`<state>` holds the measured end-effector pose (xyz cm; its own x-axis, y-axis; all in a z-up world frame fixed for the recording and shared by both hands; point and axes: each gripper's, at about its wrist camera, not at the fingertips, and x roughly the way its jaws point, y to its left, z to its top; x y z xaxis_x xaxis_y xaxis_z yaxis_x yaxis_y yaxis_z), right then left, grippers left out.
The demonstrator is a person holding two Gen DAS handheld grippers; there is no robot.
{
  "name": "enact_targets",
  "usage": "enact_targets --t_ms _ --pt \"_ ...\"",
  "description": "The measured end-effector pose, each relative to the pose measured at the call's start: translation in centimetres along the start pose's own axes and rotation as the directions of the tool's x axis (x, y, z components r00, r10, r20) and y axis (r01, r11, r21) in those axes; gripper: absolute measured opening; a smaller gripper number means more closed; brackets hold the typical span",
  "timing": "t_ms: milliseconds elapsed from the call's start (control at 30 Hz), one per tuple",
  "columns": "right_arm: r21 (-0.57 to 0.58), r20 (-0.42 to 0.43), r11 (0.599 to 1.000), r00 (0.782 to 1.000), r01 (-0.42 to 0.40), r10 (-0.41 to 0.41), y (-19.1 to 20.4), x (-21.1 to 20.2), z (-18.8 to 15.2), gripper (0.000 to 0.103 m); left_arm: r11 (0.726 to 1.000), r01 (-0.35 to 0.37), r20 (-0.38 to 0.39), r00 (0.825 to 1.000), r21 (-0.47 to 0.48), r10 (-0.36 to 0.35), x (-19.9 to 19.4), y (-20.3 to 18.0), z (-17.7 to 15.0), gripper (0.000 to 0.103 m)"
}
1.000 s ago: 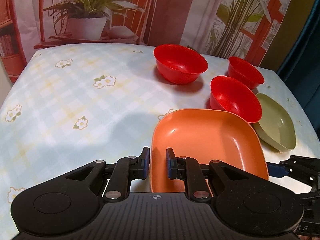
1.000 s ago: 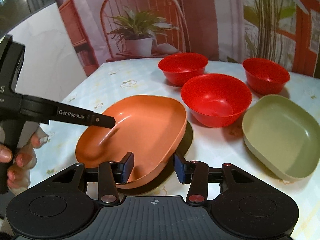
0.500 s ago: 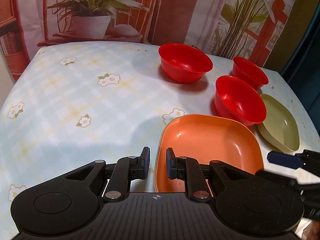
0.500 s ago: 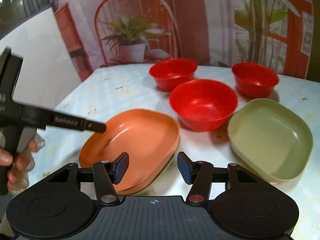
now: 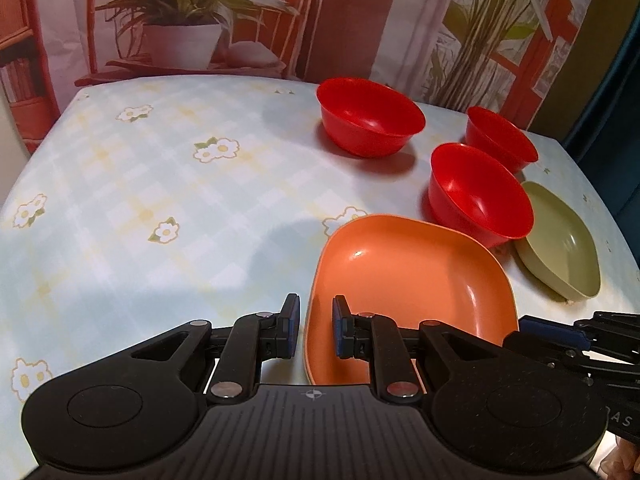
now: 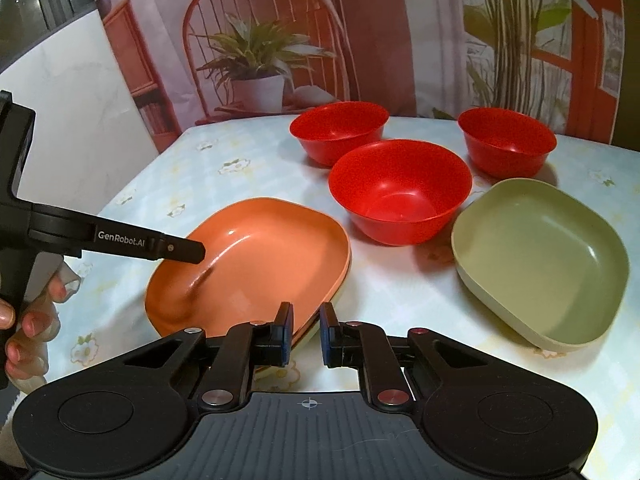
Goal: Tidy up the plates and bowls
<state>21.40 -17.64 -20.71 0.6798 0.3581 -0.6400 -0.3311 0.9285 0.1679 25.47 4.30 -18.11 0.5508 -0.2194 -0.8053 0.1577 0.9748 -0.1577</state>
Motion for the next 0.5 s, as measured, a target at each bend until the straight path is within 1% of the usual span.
enact_targets --t_ms 33,100,233,333,500 --pt "0.000 0.005 1.000 1.000 0.000 0.000 0.0 -0.1 0.0 0.020 1.000 -0.005 0.009 1.000 0.001 0.005 -0.3 -0.1 0.0 0.018" --pt "0.009 0.023 1.000 0.999 -0.025 0.024 -0.2 -0.4 0.2 0.027 1.000 -0.009 0.024 1.000 0.013 0.008 -0.8 -0.3 0.2 0.018" --pt "0.016 0.066 0.999 0.997 -0.030 0.029 -1.2 -1.4 0.7 0.027 1.000 -0.007 0.053 0.999 0.008 0.006 -2.0 -1.2 0.6 0.018" --pt "0.032 0.101 0.999 0.995 -0.007 0.004 -2.3 -2.4 0.9 0.028 1.000 0.001 0.074 0.997 0.001 -0.001 -2.6 -2.3 0.7 0.018" --pt "0.068 0.147 0.997 0.988 0.037 -0.047 -4.9 -3.9 0.7 0.028 0.999 0.015 0.089 0.996 0.028 -0.017 -3.1 -5.2 0.4 0.018"
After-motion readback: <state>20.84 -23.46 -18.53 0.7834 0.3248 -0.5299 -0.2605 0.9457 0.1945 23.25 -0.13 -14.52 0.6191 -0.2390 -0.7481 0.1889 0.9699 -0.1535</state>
